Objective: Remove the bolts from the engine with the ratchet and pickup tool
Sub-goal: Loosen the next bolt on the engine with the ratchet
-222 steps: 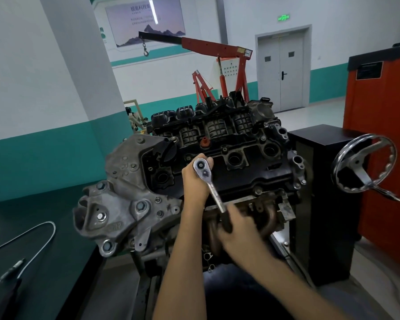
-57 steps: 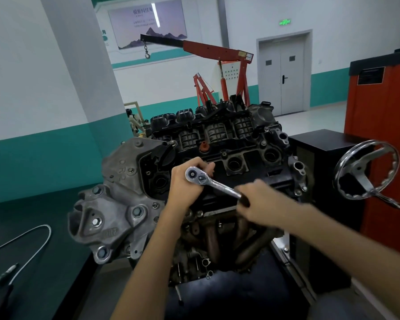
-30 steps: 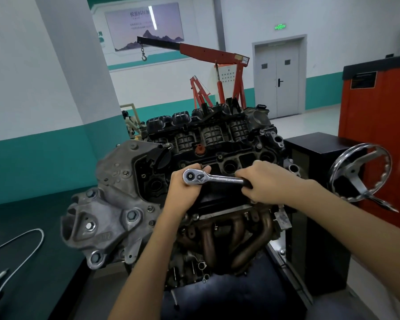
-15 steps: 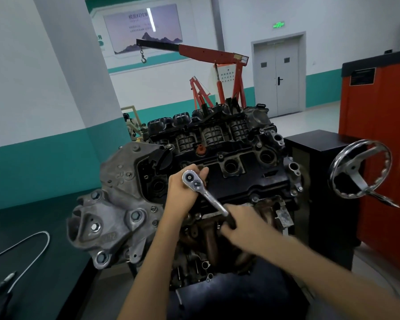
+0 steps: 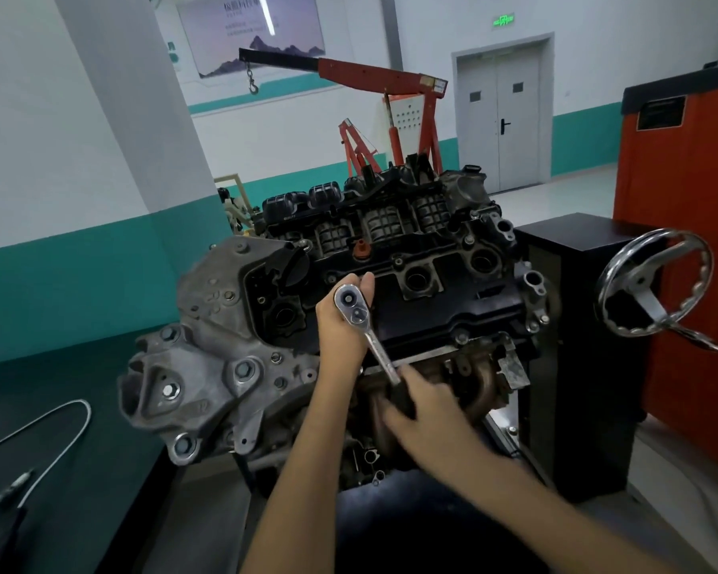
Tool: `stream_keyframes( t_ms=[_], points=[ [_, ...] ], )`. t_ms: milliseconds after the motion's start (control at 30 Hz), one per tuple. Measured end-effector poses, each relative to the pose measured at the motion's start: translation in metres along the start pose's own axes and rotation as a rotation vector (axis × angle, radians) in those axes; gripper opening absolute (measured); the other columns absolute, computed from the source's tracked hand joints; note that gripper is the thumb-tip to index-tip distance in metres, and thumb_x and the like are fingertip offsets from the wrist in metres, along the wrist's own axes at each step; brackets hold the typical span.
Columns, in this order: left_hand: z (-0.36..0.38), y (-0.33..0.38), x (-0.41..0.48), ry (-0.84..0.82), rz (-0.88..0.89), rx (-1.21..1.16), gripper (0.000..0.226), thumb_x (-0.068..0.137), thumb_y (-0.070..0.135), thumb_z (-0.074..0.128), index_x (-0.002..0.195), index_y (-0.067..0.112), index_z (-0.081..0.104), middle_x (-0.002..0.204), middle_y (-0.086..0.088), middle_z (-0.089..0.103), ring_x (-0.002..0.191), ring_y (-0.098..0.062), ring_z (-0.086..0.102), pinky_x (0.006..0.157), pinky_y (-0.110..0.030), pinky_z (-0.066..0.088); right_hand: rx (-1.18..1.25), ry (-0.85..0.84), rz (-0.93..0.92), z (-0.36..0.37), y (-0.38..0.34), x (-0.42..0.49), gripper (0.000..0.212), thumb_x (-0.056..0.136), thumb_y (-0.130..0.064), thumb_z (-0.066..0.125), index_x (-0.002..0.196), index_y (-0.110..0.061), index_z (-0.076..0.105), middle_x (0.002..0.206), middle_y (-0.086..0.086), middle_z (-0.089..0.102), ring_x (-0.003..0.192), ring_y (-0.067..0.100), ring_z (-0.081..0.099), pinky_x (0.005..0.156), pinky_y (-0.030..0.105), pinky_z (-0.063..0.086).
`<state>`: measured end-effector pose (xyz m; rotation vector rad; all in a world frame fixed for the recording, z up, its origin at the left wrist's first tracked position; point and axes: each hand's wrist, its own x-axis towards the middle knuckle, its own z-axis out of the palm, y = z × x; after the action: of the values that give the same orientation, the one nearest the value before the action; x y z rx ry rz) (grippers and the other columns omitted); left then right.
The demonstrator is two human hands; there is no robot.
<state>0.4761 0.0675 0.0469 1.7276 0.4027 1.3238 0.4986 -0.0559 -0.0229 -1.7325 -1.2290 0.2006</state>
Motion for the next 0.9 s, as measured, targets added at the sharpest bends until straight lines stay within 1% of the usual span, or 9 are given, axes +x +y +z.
stream_keyframes(
  t_ms=[67,200,300,367,467,567,733,833,900],
  points=[
    [-0.005,-0.001,0.000,0.002,0.010,0.035,0.046,0.095,0.011,0.059,0.061,0.007,0.028,0.060,-0.005,0.022,0.050,-0.004,0.022,0.048,-0.014,0.022,0.103,0.000,-0.002,0.024,-0.005,-0.001,0.015,0.085,-0.013,0.056,0.099,-0.018,0.053,0.077,0.007,0.060,0.065,0.015,0.059,0.056,0.017,0.047],
    [-0.026,-0.005,0.006,-0.094,0.094,0.134,0.045,0.091,0.021,0.066,0.064,-0.007,0.044,0.062,-0.024,0.047,0.055,-0.017,0.040,0.054,-0.025,0.036,-0.195,-0.070,-0.078,-0.019,-0.002,0.019,0.007,0.084,-0.017,0.055,0.089,-0.021,0.053,0.073,-0.005,0.049,0.062,0.010,0.050,0.058,0.021,0.041],
    [-0.028,0.001,0.018,-0.232,0.162,0.213,0.038,0.090,0.020,0.068,0.065,-0.004,0.053,0.064,-0.022,0.058,0.058,-0.034,0.050,0.055,-0.036,0.041,-0.503,-0.152,-0.174,-0.078,-0.005,0.043,0.011,0.084,-0.021,0.057,0.079,-0.026,0.049,0.070,-0.008,0.042,0.060,0.012,0.050,0.057,0.025,0.043],
    [-0.021,0.002,0.019,-0.324,0.116,0.207,0.048,0.093,0.023,0.065,0.059,-0.002,0.042,0.053,-0.012,0.045,0.048,-0.022,0.038,0.050,-0.031,0.032,-0.703,-0.169,-0.249,-0.110,-0.013,0.061,0.003,0.085,-0.022,0.057,0.089,-0.022,0.056,0.067,-0.011,0.041,0.057,0.009,0.046,0.056,0.025,0.041],
    [-0.013,0.000,0.011,-0.258,0.054,0.116,0.052,0.096,0.024,0.059,0.055,0.009,0.030,0.053,0.004,0.027,0.051,-0.009,0.024,0.050,-0.023,0.021,-0.822,-0.127,-0.289,-0.126,-0.017,0.076,0.010,0.087,-0.026,0.056,0.095,-0.020,0.056,0.065,-0.011,0.037,0.061,0.016,0.043,0.060,0.028,0.038],
    [-0.009,-0.005,0.008,-0.123,0.043,0.010,0.051,0.098,0.019,0.056,0.055,0.017,0.029,0.049,0.013,0.027,0.049,-0.005,0.024,0.049,-0.016,0.023,-0.637,-0.039,-0.221,-0.093,-0.004,0.050,0.010,0.084,-0.027,0.057,0.083,-0.027,0.047,0.066,-0.005,0.041,0.060,0.020,0.047,0.057,0.026,0.037],
    [0.001,-0.006,0.005,-0.014,0.039,-0.003,0.044,0.098,0.015,0.056,0.061,0.012,0.033,0.055,0.008,0.027,0.047,-0.004,0.025,0.050,-0.010,0.027,0.108,0.076,-0.013,0.013,0.003,-0.001,0.013,0.085,-0.016,0.060,0.086,-0.025,0.052,0.060,-0.004,0.051,0.047,0.004,0.047,0.047,0.013,0.037],
    [-0.006,-0.007,0.006,0.030,-0.046,-0.028,0.039,0.098,0.018,0.055,0.064,0.009,0.039,0.062,-0.004,0.035,0.048,-0.002,0.032,0.053,-0.008,0.033,0.157,0.045,-0.005,0.037,-0.007,0.002,0.021,0.084,-0.011,0.055,0.104,-0.017,0.056,0.067,-0.002,0.054,0.052,0.006,0.050,0.050,0.010,0.038],
    [-0.017,-0.009,0.007,-0.039,0.025,0.109,0.046,0.096,0.023,0.059,0.062,-0.001,0.039,0.060,-0.014,0.039,0.051,-0.009,0.035,0.051,-0.015,0.033,0.013,-0.005,-0.047,0.015,-0.003,0.009,0.014,0.082,-0.014,0.054,0.095,-0.021,0.056,0.070,-0.004,0.053,0.058,0.008,0.051,0.055,0.009,0.037]
  ],
)
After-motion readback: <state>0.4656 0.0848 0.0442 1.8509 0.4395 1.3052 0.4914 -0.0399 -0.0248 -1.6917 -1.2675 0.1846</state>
